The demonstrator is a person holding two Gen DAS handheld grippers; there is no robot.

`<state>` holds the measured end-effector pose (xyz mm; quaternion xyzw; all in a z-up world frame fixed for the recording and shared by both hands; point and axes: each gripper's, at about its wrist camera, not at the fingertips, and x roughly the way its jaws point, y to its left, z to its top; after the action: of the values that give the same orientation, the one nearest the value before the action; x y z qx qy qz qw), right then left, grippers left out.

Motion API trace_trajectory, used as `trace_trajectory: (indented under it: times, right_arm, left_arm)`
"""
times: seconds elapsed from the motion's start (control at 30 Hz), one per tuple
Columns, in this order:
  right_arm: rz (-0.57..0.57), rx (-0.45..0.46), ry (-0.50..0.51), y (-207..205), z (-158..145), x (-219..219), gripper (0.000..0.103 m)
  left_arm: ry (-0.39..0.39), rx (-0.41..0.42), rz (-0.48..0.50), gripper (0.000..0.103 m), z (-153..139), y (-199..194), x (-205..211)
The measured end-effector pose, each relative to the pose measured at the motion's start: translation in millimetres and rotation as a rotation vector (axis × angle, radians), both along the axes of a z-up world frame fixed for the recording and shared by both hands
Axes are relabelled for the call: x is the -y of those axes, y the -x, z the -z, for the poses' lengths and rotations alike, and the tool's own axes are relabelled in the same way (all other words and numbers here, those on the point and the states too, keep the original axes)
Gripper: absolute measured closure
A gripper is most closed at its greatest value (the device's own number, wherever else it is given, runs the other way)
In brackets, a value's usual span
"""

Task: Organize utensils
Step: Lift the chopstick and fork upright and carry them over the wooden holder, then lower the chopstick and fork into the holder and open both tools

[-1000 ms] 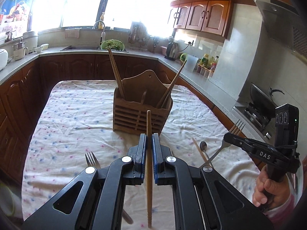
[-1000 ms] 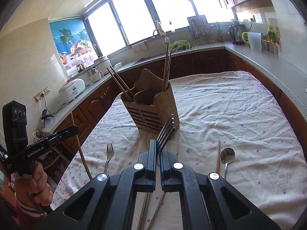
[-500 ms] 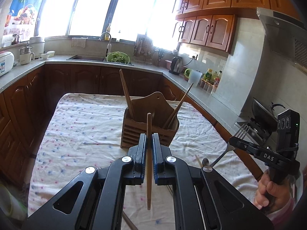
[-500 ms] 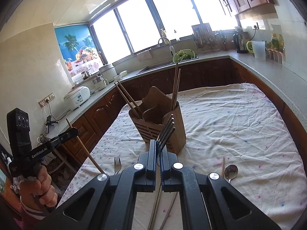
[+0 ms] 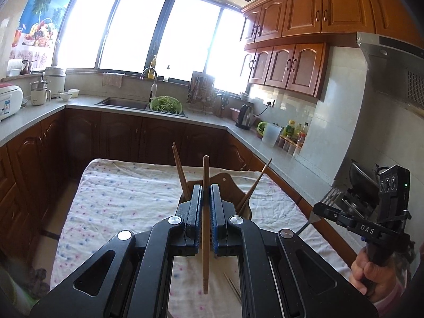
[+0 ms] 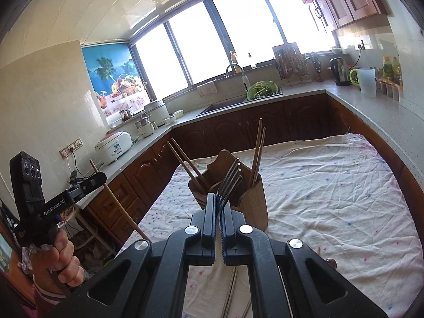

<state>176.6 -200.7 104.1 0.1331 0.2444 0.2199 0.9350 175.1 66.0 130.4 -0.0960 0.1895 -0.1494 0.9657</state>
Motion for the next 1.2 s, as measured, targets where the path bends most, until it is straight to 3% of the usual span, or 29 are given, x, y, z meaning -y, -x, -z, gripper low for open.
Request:
trace_trajectory:
  times: [0.33,0.6,0.97,1.2]
  right_arm:
    - [-0.003,0.051,-0.052,-40,-24,-8,0.1]
    - [0.011,0.055,-0.037,-82,-27,-17,0.1]
    - [0.012,-0.048,-0.03,-127,15,-20,0.1]
    - [0.001,-0.128,-0.021,-139,44,-30,0.1]
  left_arm:
    - [0.003,0.117,-0.01,0.098,-39,-37,5]
    - [-0.012,0.143,-0.051,0.098,-51,-82,14]
    - [0.018,0.121,-0.126,0.098,-2,-130,15]
    - [-0.001,0.035,-0.11,0.098,39,-138,22]
